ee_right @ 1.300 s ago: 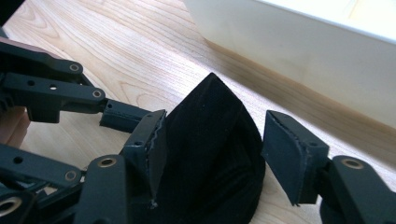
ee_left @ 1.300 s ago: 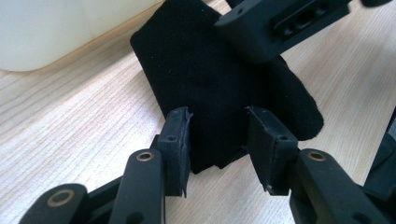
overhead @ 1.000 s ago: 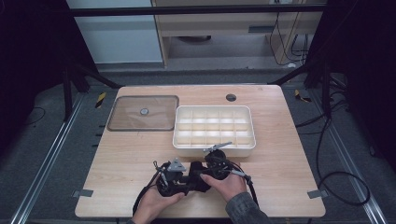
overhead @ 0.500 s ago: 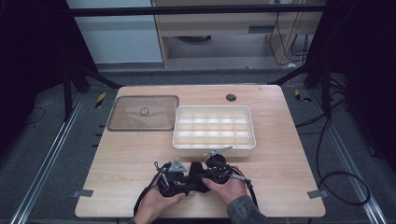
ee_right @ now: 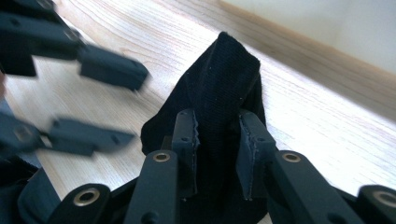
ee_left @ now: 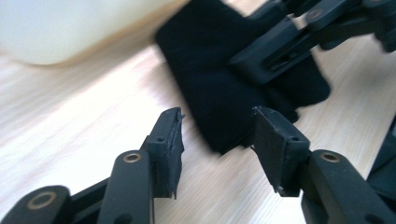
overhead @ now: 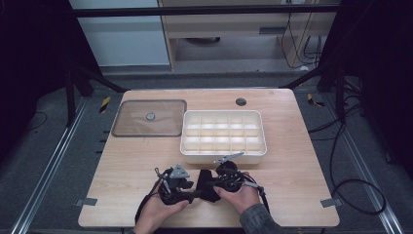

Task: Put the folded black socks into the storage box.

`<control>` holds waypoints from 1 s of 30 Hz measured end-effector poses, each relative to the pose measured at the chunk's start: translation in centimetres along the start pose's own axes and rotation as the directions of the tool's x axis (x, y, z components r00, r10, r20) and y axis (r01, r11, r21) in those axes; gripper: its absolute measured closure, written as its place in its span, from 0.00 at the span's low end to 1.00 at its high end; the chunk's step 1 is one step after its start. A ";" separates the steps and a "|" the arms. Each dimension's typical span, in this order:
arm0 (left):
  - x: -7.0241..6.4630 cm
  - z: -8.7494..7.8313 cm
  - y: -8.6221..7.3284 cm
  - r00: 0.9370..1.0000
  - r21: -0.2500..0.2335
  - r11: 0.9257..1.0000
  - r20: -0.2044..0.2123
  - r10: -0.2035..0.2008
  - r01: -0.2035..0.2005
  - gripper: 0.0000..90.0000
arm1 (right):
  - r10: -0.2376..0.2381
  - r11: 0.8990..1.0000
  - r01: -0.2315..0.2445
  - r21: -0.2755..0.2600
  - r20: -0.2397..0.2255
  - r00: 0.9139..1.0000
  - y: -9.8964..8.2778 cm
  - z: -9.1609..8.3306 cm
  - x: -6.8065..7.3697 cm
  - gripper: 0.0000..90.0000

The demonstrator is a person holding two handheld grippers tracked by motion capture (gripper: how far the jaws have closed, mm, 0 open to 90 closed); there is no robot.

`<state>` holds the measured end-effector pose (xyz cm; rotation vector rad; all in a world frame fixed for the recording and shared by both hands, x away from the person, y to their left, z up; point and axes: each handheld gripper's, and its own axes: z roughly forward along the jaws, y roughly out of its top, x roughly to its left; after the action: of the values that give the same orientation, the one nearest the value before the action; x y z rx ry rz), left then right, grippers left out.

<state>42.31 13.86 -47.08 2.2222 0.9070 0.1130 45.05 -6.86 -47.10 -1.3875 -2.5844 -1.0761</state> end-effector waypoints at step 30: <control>11.8 -7.9 -7.8 0.917 -0.105 0.977 -0.339 -0.212 0.187 0.07 | -0.049 0.995 0.060 -0.076 0.136 0.990 1.1 -10.8 -3.2 0.80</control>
<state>44.04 29.87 -48.42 2.0634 1.2961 0.4481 44.63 -15.00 -39.31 -1.4629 -2.7156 -1.1444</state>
